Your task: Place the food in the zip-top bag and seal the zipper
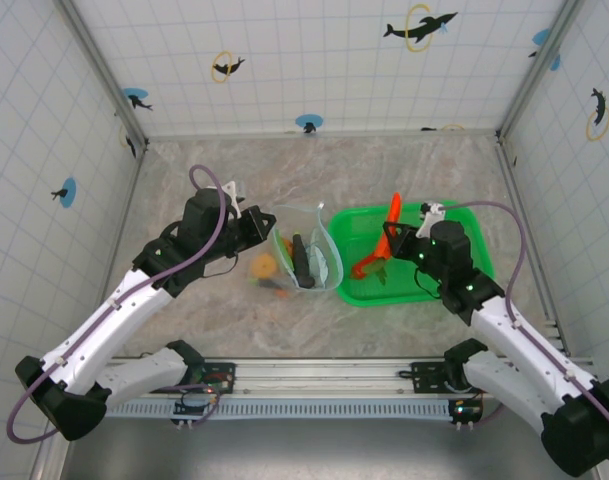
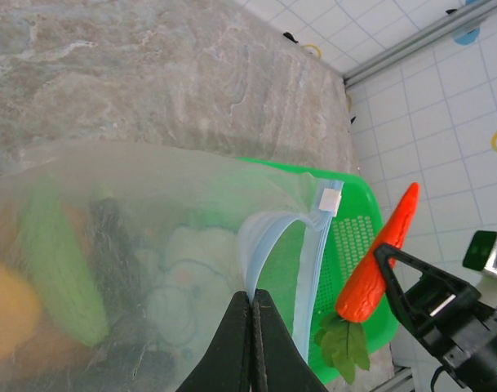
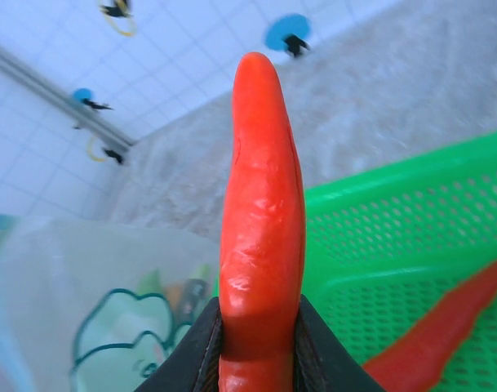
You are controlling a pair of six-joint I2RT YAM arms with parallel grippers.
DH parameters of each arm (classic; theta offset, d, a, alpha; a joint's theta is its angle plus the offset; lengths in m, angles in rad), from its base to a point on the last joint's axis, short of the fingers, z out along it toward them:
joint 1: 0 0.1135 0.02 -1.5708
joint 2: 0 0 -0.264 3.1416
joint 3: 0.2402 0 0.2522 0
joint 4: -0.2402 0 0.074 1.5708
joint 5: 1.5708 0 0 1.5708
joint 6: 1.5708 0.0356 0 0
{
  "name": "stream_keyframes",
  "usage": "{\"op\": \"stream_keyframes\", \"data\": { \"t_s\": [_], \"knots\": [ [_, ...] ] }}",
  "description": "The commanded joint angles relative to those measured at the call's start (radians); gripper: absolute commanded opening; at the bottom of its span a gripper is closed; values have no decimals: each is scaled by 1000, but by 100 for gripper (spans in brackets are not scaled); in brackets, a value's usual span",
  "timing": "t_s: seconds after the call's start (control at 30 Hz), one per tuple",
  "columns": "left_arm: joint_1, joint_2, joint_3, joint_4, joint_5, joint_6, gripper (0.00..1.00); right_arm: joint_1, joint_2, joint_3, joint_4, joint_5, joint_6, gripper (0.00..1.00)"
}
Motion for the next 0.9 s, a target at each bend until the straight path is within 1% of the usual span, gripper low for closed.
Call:
{"op": "stream_keyframes", "data": {
  "t_s": [0.0,0.07,0.2,0.37,0.43,0.57,0.6,0.63,0.73,0.8,0.87],
  "knots": [
    [1,0,7,54,30,-6,0,52,-27,17,98,8,-108,5],
    [0,4,7,63,38,-10,0,101,-37,23,113,38,-140,6],
    [1,9,2,82,55,-20,0,209,-39,33,191,43,-191,5],
    [0,20,10,90,62,-23,0,351,-12,95,305,66,-257,5],
    [0,21,10,97,66,-27,0,405,6,118,350,104,-301,5],
    [1,21,6,105,72,-32,0,475,57,146,424,149,-386,4],
    [1,21,4,108,73,-34,0,488,71,137,468,156,-409,1],
    [0,21,3,110,76,-36,0,498,83,110,544,150,-441,0],
    [0,21,0,118,78,-42,0,529,126,5,824,163,-477,0],
    [-1,22,-3,124,83,-46,0,534,174,-27,946,146,-501,0],
    [1,24,-4,127,91,-49,0,534,219,-47,1032,136,-533,0]
  ]
}}
